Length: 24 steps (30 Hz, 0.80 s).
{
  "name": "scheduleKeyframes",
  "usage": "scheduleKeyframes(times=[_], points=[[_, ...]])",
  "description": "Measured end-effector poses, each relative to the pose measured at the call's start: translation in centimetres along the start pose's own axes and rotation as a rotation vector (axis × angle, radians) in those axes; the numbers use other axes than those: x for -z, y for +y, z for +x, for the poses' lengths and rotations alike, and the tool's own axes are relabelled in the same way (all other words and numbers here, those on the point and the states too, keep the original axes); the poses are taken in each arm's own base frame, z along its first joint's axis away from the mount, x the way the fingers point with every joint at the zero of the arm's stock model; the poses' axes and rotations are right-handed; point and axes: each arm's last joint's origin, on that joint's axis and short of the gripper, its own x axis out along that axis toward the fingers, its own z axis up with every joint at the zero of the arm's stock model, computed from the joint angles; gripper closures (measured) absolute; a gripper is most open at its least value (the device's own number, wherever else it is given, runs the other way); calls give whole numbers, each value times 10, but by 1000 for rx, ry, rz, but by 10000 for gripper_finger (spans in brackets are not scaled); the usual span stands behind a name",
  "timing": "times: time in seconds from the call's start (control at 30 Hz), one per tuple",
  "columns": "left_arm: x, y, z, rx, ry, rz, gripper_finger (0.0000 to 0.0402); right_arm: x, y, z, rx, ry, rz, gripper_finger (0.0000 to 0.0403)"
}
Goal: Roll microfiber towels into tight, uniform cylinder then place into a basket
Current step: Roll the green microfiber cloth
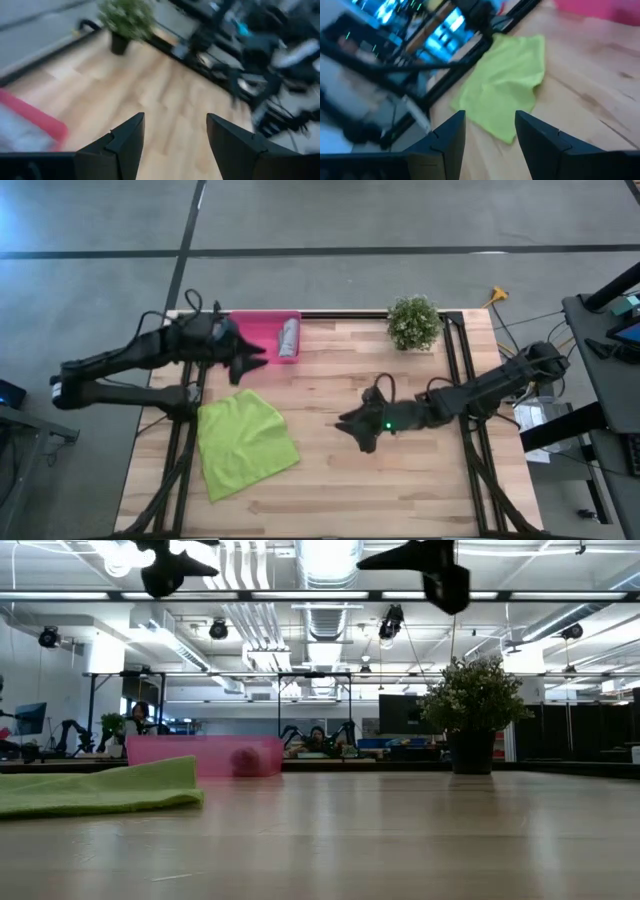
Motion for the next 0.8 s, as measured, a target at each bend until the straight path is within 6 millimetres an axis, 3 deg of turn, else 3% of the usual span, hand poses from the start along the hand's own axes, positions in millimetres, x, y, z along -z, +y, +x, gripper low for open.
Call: scheduleKeyframes(times=[0.23, 0.57, 0.8], points=[[42, -42, 21, 26, 272, -29, 251, -13, -11, 6, -71, 126, -152, 236], [95, -106, 79, 14, 344, -207, 318, -7, -17, 6, -117, 257, -295, 236], [99, -133, 105, 47, 324, -257, 339, -7, -15, 4, -168, 283, -354, 236]])
